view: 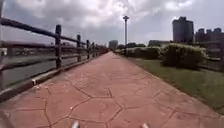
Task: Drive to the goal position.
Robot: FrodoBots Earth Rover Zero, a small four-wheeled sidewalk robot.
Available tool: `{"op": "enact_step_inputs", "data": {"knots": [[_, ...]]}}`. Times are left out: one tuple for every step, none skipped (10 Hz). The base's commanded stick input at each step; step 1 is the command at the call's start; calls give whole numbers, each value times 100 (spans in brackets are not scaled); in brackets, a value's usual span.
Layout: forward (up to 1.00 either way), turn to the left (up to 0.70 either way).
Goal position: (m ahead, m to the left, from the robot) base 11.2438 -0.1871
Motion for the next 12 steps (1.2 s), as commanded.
{"op": "enact_step_inputs", "data": {"knots": [[70, 0], [70, 0], [70, 0], [70, 0], [70, 0], [70, -1], [70, -4], [70, -28], [70, -35], [70, -9], [70, -1], [70, 0]]}}
